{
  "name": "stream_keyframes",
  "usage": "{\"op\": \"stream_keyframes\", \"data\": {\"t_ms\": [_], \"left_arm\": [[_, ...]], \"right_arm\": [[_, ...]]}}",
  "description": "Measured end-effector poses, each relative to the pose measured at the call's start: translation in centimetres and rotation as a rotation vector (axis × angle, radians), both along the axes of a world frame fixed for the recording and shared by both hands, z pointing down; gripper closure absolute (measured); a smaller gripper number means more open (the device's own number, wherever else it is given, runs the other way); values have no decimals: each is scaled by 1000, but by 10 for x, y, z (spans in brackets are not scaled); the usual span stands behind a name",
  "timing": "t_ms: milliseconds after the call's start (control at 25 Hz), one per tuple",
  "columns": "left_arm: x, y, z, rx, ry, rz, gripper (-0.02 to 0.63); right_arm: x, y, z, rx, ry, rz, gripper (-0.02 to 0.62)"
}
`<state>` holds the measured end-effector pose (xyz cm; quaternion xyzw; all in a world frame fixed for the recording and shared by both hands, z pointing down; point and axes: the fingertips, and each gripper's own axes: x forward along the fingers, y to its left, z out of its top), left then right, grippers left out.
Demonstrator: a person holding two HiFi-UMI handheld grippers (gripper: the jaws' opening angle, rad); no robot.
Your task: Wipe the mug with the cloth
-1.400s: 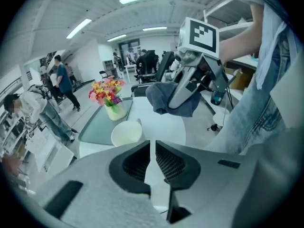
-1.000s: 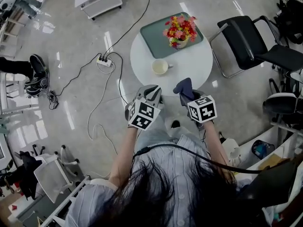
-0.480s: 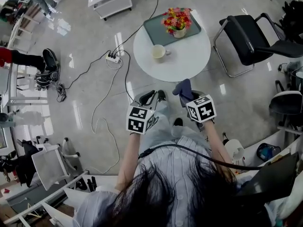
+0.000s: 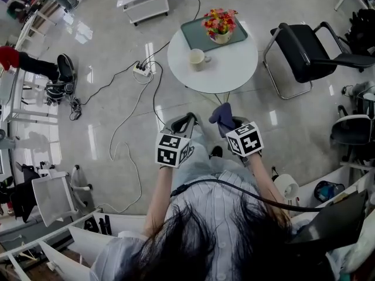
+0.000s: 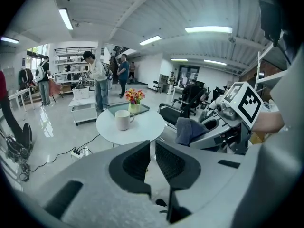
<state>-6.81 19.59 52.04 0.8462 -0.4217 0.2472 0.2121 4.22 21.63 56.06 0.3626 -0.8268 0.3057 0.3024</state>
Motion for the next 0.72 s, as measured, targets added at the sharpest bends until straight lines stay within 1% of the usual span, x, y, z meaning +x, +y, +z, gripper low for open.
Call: {"op": "stream_keyframes", "data": {"t_ms": [160, 320, 720], "left_arm": [[1, 10, -2, 12, 16, -2, 561], [2, 14, -4, 16, 16, 3, 561], [5, 14, -4, 20, 16, 4, 561]], "right_arm": [[-1, 13, -1, 7, 6, -16, 494], [-1, 23, -2, 11, 19, -20, 494], [4, 20, -5, 23, 15, -10, 494]]}}
